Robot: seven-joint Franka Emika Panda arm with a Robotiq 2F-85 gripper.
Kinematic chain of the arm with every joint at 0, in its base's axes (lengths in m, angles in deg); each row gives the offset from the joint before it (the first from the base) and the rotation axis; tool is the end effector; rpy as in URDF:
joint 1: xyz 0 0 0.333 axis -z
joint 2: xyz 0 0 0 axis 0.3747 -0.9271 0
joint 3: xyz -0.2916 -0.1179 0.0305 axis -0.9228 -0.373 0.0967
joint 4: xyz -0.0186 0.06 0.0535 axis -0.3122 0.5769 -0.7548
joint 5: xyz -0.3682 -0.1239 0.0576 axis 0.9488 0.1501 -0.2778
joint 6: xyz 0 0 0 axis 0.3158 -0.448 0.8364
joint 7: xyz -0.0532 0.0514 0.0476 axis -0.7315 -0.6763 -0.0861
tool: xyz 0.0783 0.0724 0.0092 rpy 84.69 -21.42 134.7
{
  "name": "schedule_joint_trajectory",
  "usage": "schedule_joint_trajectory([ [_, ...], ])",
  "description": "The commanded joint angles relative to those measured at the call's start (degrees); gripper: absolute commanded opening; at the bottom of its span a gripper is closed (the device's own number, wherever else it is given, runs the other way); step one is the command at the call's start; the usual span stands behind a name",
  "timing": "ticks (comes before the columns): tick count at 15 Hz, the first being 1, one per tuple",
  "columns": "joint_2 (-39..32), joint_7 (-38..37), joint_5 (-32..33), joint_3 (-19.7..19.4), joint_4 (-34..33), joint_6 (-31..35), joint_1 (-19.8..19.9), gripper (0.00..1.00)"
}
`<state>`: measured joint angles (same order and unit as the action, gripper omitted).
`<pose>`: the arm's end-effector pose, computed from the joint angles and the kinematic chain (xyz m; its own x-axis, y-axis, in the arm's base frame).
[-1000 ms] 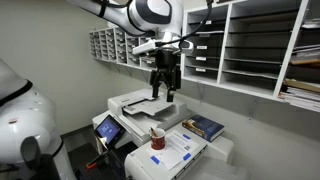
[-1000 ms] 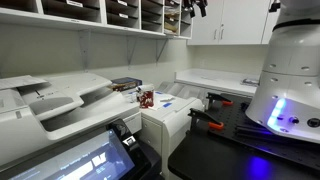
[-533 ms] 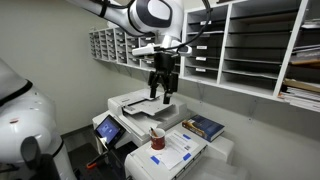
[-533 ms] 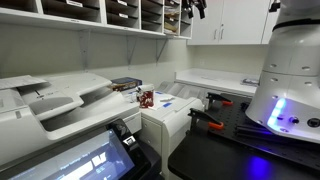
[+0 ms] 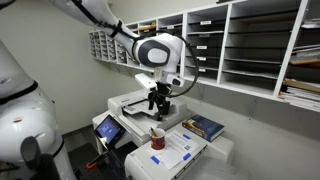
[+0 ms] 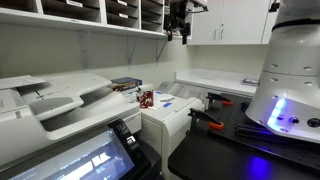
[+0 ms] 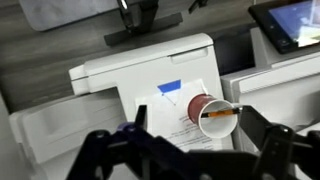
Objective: Move the mug to the right end of the copier
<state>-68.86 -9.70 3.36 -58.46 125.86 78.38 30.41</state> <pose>0.4038 -0.1217 0.3749 0.9408 -0.2994 -0.1591 -0.3197 -0.9396 -0.1221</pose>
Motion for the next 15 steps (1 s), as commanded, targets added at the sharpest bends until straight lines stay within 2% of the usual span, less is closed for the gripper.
schedule_joint_trajectory([
  [1, -4.98, -2.82, -1.81, 1.6, 2.9, 10.38, -1.16, 1.0],
  [7, -18.9, -13.56, -2.13, 5.25, 3.39, 25.01, -4.09, 1.0],
  [12, -30.62, -18.14, -2.9, 5.54, -0.48, 32.74, -5.93, 1.0],
  [14, -34.09, -18.72, -3.53, 5.65, -2.75, 33.81, -6.31, 0.96],
  [15, -35.62, -18.88, -3.37, 5.64, -3.76, 34.36, -6.68, 0.88],
])
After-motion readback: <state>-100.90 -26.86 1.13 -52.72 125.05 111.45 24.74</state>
